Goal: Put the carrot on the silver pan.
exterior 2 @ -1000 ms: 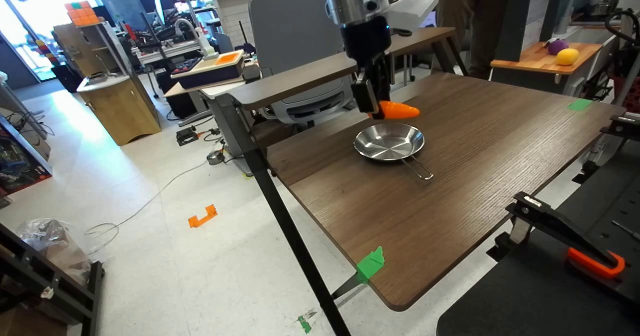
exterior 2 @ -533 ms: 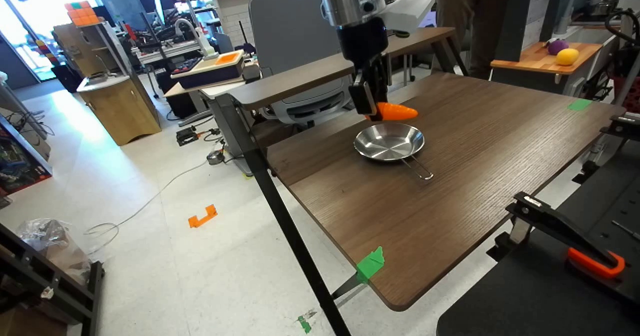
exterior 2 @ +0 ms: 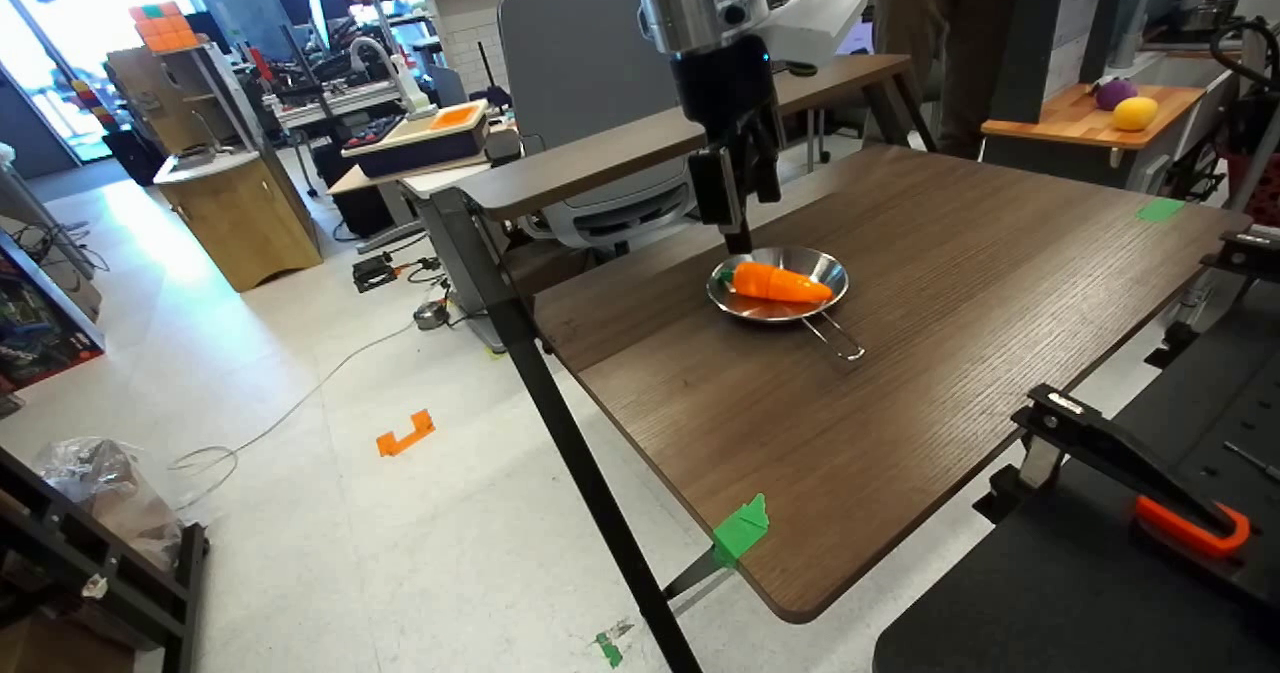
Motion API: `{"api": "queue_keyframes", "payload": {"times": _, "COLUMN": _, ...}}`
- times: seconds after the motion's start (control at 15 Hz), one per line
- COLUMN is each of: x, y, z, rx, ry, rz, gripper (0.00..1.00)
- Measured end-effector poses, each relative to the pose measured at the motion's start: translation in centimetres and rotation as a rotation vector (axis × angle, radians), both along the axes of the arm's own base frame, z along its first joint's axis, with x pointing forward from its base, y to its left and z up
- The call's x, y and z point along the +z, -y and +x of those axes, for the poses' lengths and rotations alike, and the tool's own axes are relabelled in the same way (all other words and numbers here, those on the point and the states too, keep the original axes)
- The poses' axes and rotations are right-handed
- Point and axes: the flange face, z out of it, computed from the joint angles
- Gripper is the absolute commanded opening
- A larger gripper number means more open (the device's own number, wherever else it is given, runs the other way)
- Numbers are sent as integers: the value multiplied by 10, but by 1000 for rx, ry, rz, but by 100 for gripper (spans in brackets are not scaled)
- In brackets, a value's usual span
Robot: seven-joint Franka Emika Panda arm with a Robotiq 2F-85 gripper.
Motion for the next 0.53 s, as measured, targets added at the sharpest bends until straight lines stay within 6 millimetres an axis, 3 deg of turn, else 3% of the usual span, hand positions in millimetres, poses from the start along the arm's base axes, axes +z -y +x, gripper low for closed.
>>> {"api": "queue_keyframes", "payload": {"times": 0.53, "x": 1, "y": -15, "z": -3, "rx": 23, "ry": 2, "rz": 5, "gripper": 100}}
